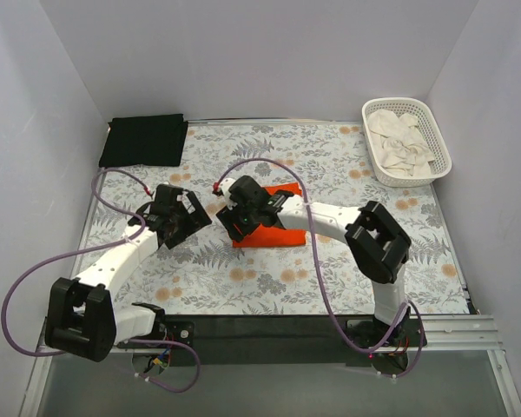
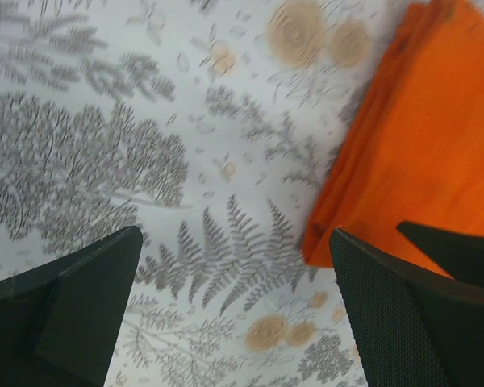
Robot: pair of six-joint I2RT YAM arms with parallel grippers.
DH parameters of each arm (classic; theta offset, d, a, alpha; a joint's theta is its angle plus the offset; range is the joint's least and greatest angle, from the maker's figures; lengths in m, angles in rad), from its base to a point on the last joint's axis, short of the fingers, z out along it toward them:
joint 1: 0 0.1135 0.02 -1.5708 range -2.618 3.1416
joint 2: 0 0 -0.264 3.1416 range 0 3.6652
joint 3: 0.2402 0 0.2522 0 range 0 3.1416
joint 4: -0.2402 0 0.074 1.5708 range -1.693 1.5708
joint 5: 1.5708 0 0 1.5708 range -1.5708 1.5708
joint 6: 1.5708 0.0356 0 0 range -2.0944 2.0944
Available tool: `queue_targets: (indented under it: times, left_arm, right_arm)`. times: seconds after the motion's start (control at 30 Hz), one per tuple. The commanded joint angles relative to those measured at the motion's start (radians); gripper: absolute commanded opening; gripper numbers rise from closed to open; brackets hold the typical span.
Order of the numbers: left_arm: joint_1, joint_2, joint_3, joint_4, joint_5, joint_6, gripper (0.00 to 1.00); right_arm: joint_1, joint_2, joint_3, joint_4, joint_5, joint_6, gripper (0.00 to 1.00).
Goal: Fold and stack the t-shirts
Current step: Fold the tshirt, then neatly place the folded tshirt to the corner
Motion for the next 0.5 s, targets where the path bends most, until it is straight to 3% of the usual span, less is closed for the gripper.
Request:
queue_targets:
  times: [0.0,0.3,0.47]
  left_arm:
    - [0.010,-0.090,-0.054,-0.037,0.029,-0.044,0.95]
    - [0.019,-0.100,-0.155,-0.008,0.055,-0.083,0.95]
    - [0.021,-0.075,-0.150,-0.002,0.055,-0.084,0.95]
  right_arm:
    - [0.049,0.052,0.080,-0.075,0.137,-0.086,0.57]
    - [0.154,0.135,0.095,-0.098,0.259,-0.173,0.53]
    - [0.163,0.156,0.079,-0.108,0.332,-0.190,0.40]
